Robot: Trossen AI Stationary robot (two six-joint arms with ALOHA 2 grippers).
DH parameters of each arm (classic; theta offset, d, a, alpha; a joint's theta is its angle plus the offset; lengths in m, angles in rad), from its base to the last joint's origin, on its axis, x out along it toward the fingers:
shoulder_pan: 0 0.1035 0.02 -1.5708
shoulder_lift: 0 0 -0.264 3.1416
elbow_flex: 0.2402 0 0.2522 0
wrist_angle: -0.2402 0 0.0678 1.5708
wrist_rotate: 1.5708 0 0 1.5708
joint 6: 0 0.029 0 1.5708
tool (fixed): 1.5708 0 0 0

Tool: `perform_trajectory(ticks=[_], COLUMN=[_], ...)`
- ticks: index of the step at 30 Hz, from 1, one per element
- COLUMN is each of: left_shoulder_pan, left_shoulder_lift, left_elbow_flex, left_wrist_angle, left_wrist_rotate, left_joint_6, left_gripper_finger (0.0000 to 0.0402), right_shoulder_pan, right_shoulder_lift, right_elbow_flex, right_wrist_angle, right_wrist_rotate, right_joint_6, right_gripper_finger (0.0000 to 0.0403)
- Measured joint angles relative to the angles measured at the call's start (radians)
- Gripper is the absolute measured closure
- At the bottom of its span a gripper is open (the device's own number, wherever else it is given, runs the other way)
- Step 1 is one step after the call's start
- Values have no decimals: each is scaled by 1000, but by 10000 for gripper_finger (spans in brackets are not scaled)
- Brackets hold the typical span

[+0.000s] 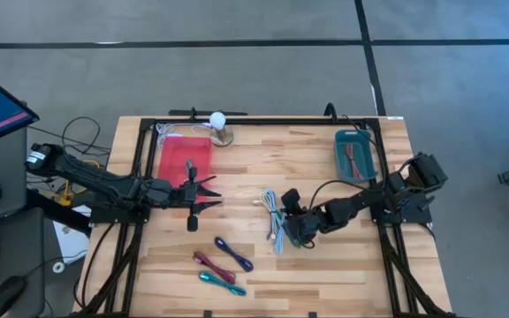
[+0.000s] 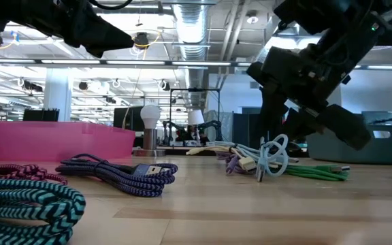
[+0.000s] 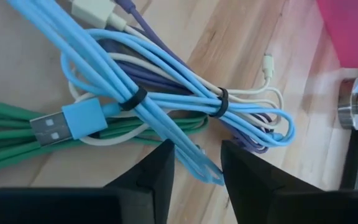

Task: Pick & Place USB Port
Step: Put the right light blue charger cable into the blue bin

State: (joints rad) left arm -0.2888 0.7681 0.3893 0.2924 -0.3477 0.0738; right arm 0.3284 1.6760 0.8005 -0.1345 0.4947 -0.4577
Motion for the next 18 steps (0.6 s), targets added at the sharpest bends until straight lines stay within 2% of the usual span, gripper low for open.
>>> perform_trajectory(ticks=[9,18], left_shoulder_pan=[0,0], left_shoulder_lift=[0,0], left_elbow_flex=[0,0], left_wrist_angle=[0,0], left_wrist_rotate=[0,0], left_joint_6=[0,0], left_gripper_finger=[315,315], right_shoulder_pan=[-11,-9], right_shoulder_lift=[-1,-1], right_elbow_flex=[0,0], right_wrist_angle=[-3,-34], right_wrist_rotate=[-26,-28], right_joint_6=[15,14], right_gripper_finger=[307,395])
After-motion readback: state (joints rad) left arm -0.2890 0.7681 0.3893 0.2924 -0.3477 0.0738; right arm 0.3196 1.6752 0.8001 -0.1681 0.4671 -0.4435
